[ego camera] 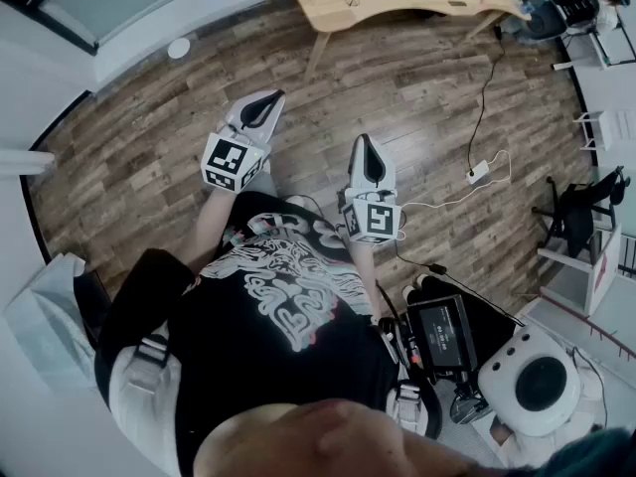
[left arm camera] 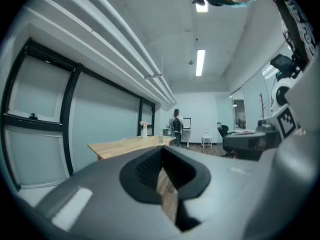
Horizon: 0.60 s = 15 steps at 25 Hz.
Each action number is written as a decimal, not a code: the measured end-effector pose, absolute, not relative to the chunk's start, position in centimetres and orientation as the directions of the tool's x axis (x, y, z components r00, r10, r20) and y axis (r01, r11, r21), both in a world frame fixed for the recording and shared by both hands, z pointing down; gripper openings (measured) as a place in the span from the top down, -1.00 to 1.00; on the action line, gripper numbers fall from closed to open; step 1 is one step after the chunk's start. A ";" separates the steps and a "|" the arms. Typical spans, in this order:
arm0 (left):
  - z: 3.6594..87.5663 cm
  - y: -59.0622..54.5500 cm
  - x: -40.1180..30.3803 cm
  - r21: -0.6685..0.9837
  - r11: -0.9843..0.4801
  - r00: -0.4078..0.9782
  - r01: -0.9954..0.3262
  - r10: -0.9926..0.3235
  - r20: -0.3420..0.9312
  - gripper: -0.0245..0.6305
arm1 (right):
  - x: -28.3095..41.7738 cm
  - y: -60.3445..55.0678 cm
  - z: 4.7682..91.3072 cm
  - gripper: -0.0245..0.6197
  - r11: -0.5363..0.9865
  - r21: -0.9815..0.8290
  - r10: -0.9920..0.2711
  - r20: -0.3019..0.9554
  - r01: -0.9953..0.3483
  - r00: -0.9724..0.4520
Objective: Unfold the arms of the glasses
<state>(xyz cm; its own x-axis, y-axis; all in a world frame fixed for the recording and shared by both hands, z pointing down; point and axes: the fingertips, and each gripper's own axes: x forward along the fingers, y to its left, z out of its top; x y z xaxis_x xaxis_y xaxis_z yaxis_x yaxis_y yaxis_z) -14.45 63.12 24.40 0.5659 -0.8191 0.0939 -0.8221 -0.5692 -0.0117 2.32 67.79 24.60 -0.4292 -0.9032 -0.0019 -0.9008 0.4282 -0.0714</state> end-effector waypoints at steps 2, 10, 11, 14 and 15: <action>24.3 63.1 -14.3 -0.015 -0.573 0.569 -0.820 -0.817 0.091 0.96 | 2.5 67.7 24.4 0.93 0.426 -0.071 -0.904 -0.002 -0.902 -0.427; 24.6 62.7 -13.3 -0.032 -0.581 0.575 -0.814 -0.811 0.109 0.96 | 3.8 67.5 24.3 0.93 0.417 -0.076 -0.908 -0.003 -0.906 -0.418; 24.7 62.6 -13.1 -0.030 -0.582 0.576 -0.813 -0.810 0.112 0.96 | 4.0 67.4 24.3 0.93 0.417 -0.083 -0.909 -0.006 -0.905 -0.418; 25.1 62.6 -12.3 -0.028 -0.589 0.581 -0.808 -0.804 0.127 0.96 | 4.6 67.5 23.9 0.93 0.428 -0.115 -0.904 -0.035 -0.896 -0.427; 25.1 62.7 -12.1 -0.028 -0.591 0.583 -0.806 -0.802 0.131 0.96 | 4.8 67.6 23.8 0.93 0.434 -0.117 -0.901 -0.043 -0.893 -0.432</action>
